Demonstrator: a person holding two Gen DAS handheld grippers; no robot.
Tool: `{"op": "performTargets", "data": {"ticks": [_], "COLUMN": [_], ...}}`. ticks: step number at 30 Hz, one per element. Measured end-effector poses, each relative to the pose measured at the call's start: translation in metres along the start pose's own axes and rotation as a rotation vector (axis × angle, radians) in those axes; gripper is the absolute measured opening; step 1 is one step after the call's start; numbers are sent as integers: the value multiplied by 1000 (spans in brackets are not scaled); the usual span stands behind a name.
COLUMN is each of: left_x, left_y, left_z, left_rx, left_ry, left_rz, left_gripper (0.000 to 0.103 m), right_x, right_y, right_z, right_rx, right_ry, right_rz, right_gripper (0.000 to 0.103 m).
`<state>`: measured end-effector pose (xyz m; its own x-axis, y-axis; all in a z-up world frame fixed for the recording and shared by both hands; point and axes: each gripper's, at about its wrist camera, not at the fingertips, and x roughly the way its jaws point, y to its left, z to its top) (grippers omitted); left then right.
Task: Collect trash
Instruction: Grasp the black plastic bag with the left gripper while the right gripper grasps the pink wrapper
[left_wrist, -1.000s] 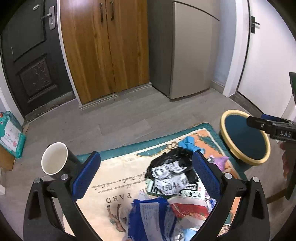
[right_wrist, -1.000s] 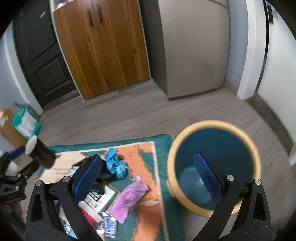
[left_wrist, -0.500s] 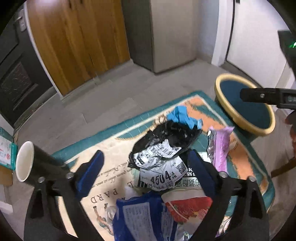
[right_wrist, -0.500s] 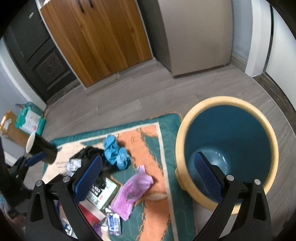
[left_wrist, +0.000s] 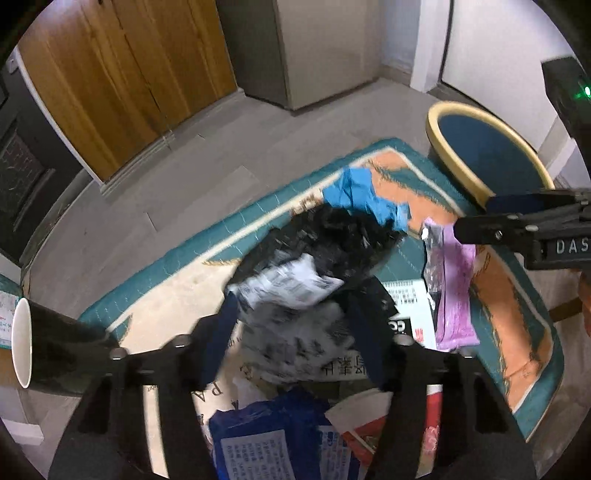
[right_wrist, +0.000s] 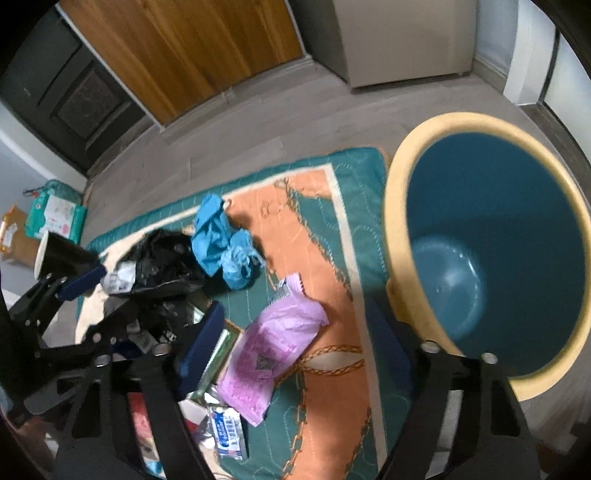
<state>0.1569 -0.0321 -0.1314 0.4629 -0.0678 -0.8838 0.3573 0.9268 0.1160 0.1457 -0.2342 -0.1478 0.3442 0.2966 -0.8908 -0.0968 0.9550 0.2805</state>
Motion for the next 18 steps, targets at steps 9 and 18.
{"op": "performTargets", "data": {"ticks": [9,18], "left_x": [-10,-52], "left_y": [-9,-7], "left_z": [-2,-5], "left_rx": [39,13], "left_ry": [-12,-67], "left_rz": [17,31], "left_gripper": [42,36], "right_x": [4,-39], "right_y": [3,13], "right_z": [-5,-1], "right_rx": [-10,-18], "right_ry": [41,-53], "right_rz": [63,122], "right_gripper": [15,2]}}
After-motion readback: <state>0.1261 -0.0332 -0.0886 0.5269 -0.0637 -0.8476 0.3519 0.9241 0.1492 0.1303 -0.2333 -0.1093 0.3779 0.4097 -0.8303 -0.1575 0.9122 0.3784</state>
